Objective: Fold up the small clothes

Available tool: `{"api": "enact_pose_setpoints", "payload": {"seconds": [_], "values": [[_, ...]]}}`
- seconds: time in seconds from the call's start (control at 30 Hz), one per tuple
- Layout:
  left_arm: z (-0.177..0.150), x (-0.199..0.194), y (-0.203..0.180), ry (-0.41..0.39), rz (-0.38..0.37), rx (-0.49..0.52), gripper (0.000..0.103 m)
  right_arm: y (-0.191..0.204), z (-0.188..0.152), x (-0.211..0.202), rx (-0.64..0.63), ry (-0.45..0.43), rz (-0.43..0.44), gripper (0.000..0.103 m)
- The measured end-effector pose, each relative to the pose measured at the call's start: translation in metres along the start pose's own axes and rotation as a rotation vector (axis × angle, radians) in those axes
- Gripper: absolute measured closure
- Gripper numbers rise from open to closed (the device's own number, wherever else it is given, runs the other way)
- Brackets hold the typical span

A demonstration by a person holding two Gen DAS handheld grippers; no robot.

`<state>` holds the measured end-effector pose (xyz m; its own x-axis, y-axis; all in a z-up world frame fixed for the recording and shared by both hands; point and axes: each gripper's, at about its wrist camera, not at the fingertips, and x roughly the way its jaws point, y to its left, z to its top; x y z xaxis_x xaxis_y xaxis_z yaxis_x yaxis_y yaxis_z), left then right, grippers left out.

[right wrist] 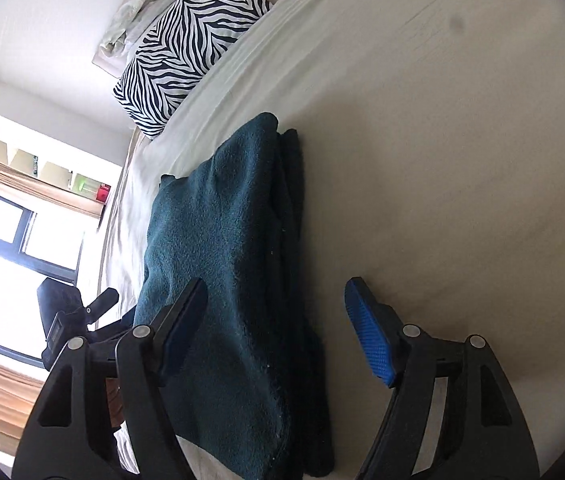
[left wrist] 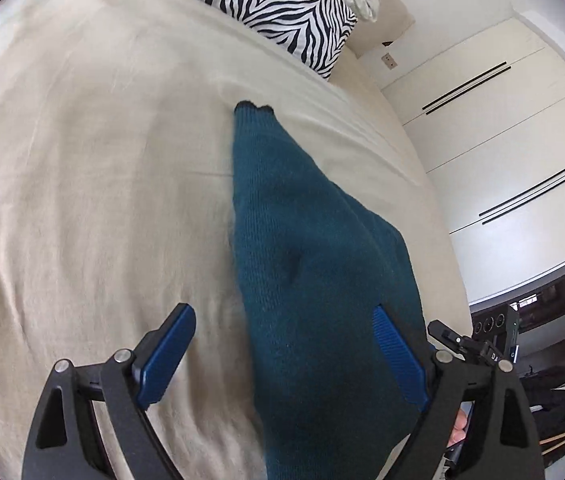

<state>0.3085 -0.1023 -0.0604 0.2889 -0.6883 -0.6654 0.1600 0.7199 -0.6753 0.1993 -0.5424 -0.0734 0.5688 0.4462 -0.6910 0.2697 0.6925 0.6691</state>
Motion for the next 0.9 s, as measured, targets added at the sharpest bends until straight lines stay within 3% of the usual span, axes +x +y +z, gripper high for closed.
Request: {"api": "enact_pose_setpoints", "payload": {"seconds": [0.2, 0.3, 0.33, 0.43, 0.53, 0.67, 0.9], "values": [[-0.015, 0.029, -0.020, 0.091, -0.029, 0.055, 0.012, 0.033, 0.018, 0.039, -0.089, 0.104, -0.033, 0.031], [-0.016, 0.042, -0.029, 0.120, 0.016, 0.102, 0.018, 0.041, 0.025, 0.056, -0.123, 0.138, -0.067, 0.031], [-0.016, 0.045, -0.031, 0.125, 0.036, 0.110, 0.025, 0.044, 0.028, 0.059, -0.121, 0.144, -0.076, 0.034], [-0.012, 0.049, -0.034, 0.142, 0.070, 0.116, 0.040, 0.055, 0.029, 0.065, -0.177, 0.155, -0.165, 0.062], [-0.012, 0.048, -0.042, 0.150, 0.105, 0.151, 0.049, 0.081, 0.022, 0.064, -0.304, 0.130, -0.273, 0.074], [-0.015, 0.034, -0.057, 0.136, 0.136, 0.192, 0.059, 0.123, 0.006, 0.055, -0.460, 0.066, -0.388, 0.081], [-0.044, -0.050, -0.070, 0.036, 0.166, 0.278, 0.060, 0.174, -0.039, 0.010, -0.590, -0.022, -0.351, 0.081]]}}
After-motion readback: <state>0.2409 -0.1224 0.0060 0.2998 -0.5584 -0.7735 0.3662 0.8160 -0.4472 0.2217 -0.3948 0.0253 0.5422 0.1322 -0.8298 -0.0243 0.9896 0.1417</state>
